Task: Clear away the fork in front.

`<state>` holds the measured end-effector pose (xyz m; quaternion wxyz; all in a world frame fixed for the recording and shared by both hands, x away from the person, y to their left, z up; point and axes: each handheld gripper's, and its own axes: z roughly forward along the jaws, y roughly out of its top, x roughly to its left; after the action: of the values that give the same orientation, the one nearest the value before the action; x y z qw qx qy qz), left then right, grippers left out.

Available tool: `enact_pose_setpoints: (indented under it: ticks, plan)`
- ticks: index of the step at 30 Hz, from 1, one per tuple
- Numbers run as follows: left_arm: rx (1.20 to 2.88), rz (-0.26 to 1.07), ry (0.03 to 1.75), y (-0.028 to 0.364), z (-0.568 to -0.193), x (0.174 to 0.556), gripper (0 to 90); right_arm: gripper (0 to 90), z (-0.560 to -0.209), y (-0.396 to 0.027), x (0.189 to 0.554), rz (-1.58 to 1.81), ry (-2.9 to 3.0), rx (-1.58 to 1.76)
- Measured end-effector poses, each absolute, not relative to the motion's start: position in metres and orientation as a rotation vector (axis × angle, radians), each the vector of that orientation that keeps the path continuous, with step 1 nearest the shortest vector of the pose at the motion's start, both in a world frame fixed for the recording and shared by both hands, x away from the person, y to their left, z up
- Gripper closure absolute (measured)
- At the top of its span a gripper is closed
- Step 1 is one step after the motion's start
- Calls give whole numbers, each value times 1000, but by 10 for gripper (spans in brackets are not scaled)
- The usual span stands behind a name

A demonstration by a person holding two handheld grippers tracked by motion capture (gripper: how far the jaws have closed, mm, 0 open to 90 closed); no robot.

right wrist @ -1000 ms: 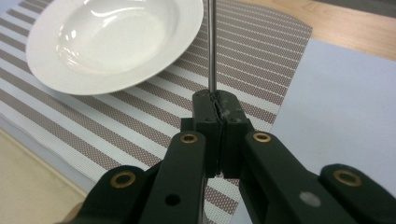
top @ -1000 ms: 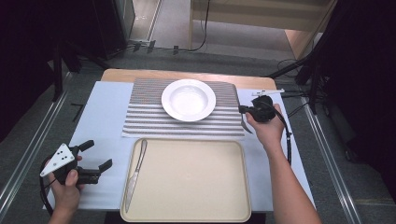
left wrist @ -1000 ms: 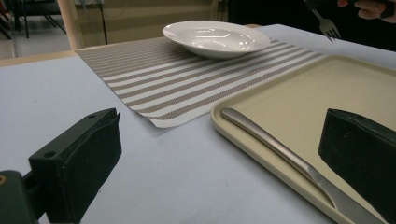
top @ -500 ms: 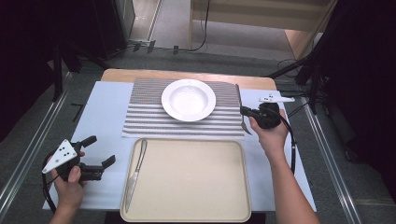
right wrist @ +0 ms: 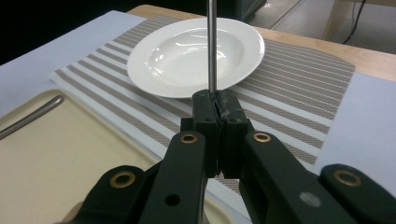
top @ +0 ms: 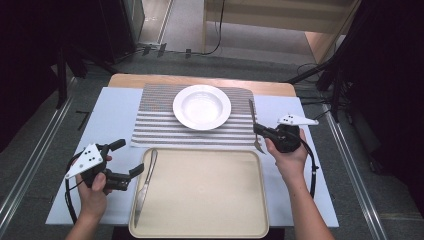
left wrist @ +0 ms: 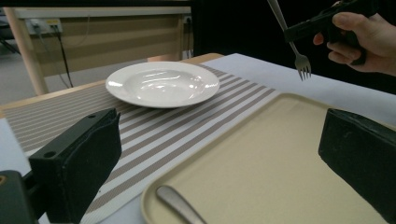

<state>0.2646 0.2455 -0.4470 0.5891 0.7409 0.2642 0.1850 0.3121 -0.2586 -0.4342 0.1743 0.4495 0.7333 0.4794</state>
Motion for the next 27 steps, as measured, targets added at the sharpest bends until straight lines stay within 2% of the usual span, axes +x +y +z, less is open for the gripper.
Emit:
enact_pose_setpoints:
  ticks: [16, 27]
  plan:
    - [1736, 368, 507, 186, -434, 270, 0, 870, -433, -238, 269, 1493, 2072, 1179]
    - [1733, 352, 483, 170, -433, 270, 0, 869, -435, -224, 251, 1529, 2106, 1114]
